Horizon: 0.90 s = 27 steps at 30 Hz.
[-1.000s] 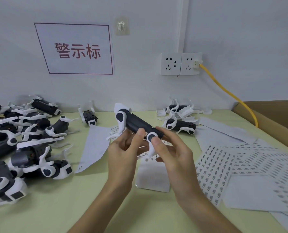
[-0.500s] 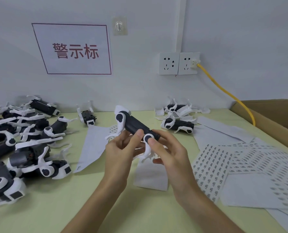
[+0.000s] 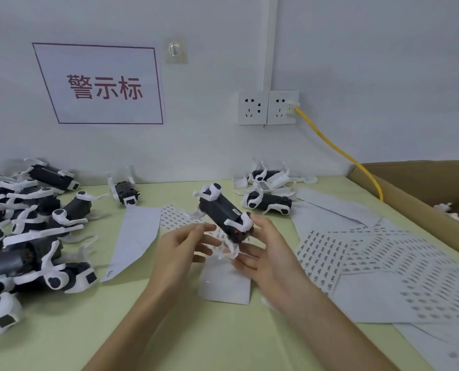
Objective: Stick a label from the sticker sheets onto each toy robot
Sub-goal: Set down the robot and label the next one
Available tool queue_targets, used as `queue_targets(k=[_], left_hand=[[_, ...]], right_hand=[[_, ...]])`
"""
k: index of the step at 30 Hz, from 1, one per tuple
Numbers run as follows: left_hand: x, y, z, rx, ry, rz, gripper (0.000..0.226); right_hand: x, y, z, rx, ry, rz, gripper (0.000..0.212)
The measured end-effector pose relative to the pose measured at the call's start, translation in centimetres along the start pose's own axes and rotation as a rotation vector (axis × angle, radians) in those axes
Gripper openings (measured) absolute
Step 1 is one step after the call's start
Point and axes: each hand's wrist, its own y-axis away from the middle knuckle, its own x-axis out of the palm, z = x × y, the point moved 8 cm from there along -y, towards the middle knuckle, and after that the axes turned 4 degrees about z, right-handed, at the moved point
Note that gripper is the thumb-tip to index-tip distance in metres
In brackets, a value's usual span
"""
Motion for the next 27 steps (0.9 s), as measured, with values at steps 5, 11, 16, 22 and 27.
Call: queue_targets(k=[5,11,16,22,27], left_hand=[[0.8,0.2,0.0,0.088,-0.350,0.042,0.025],[2.0,0.4,0.0,0.141,-0.497,0.095,0.027],[1.6,0.2,-0.1,0.137,-0.439,0.094,0.029],[1.7,0.2,-0.1,0.155,-0.477,0.094,0.028],[1.7,0.1,0.0,0.159,-0.464,0.101,0.028]], right_hand=[[-3.7,-0.4,2.9,0.055,-0.360,-0.063,0.041],[-13.9,0.3,12.0,-0.211,-0.583,-0.152,0.045],[-21.8,0.6,15.9,-0.396,-0.608,-0.319,0.050],[-18.2,-1.5,12.2,-0.275,-0.271,-0.309,0.026],[-9.8,-3.4,9.5,-0.207,-0.003,-0.184,0.020]])
